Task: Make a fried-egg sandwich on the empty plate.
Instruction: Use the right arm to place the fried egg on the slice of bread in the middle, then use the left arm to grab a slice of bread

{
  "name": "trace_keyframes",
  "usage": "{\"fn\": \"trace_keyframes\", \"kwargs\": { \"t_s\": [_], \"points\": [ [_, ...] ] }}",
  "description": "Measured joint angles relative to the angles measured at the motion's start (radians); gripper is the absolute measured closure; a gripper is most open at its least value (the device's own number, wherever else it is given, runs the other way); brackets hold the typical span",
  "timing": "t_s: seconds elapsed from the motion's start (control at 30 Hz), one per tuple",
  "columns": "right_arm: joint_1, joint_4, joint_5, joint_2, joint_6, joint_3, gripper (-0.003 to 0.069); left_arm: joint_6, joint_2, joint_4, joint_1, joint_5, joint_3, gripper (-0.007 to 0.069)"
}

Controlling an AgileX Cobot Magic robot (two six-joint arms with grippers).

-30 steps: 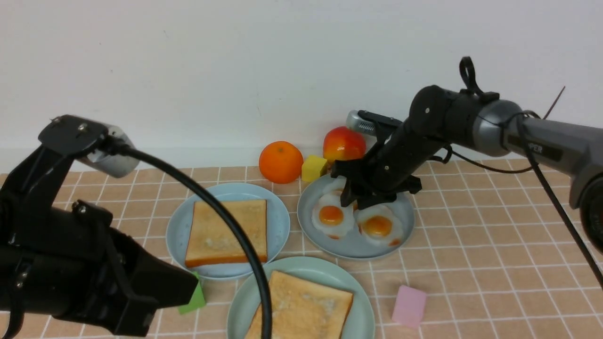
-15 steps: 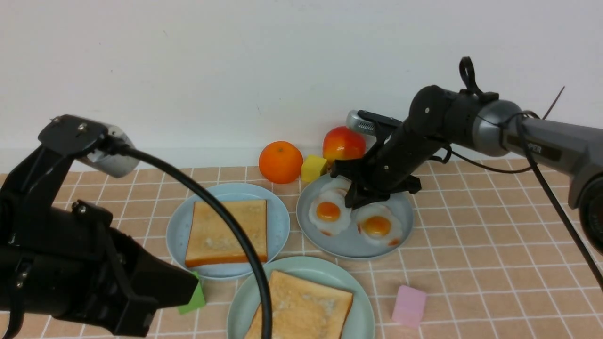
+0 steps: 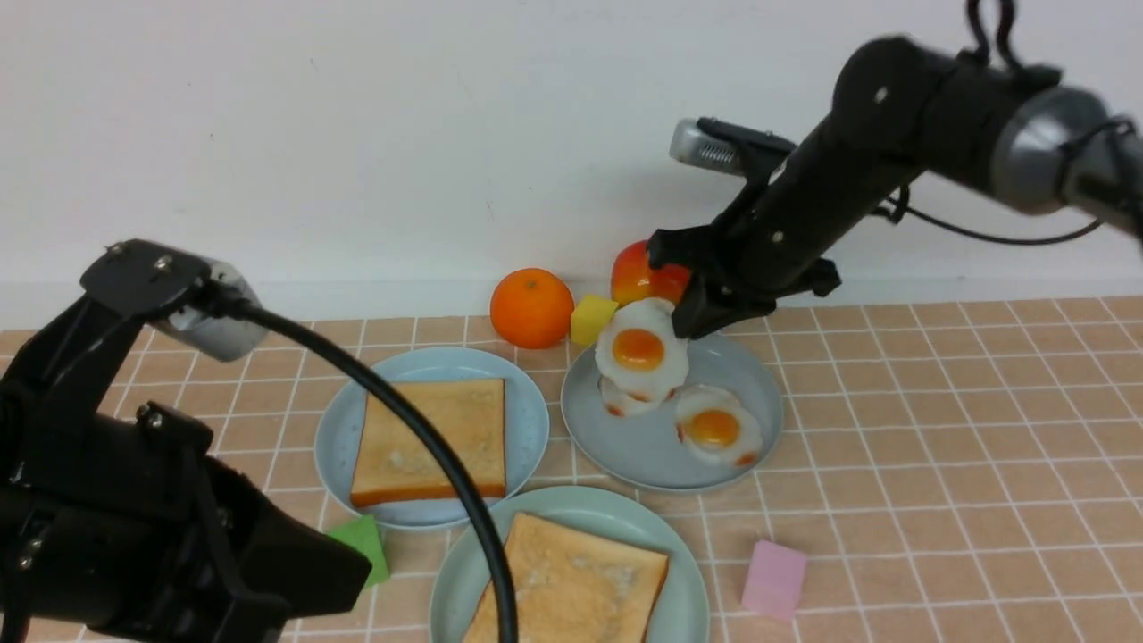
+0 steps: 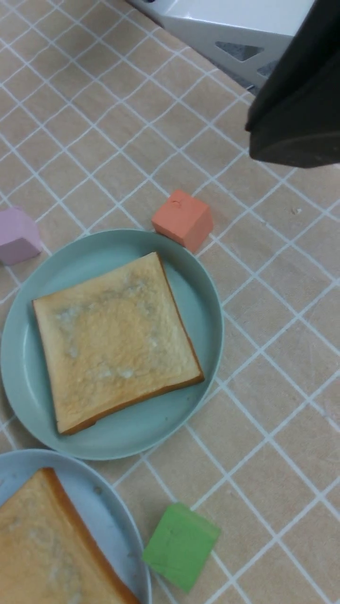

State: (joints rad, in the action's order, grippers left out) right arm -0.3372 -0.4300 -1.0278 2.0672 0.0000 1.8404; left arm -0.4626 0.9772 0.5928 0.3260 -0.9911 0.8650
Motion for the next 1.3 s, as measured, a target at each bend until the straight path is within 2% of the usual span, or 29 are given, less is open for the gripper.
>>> {"fn": "trace_keyframes", "kwargs": {
  "t_s": [0.27, 0.43, 0.7, 0.93, 1.07, 1.17, 1.2, 1.3],
  "points": [
    [-0.144, -0.027, -0.005, -0.028, -0.009, -0.169, 0.0624, 0.023, 0.000, 0.000, 0.000, -0.010, 0.000, 0.0634],
    [-0.237, -0.043, 0.084, -0.028, -0.020, -0.333, 0.0624, 0.028, 0.000, 0.000, 0.000, -0.033, 0.000, 0.0630],
    [-0.243, -0.042, 0.154, -0.029, -0.020, -0.399, 0.0622, 0.031, 0.000, 0.000, 0.000, -0.044, 0.000, 0.0622],
    [-0.243, -0.042, 0.174, -0.063, -0.021, -0.399, 0.0543, 0.070, 0.000, -0.001, 0.000, -0.039, 0.000, 0.0609],
    [-0.243, -0.014, 0.180, -0.144, -0.021, -0.400, 0.0442, 0.169, 0.000, -0.033, 0.000, 0.022, 0.000, 0.0594],
    [-0.243, 0.027, 0.171, -0.246, -0.021, -0.400, 0.0382, 0.301, 0.000, -0.093, 0.000, 0.111, 0.000, 0.0571],
    [-0.243, 0.030, 0.171, -0.253, -0.021, -0.400, 0.0382, 0.310, 0.000, -0.098, 0.000, 0.117, 0.000, 0.0567],
    [-0.243, 0.069, 0.145, -0.391, -0.021, -0.401, 0.0367, 0.463, 0.024, -0.208, 0.000, 0.215, 0.000, 0.0522]
  ]
}}
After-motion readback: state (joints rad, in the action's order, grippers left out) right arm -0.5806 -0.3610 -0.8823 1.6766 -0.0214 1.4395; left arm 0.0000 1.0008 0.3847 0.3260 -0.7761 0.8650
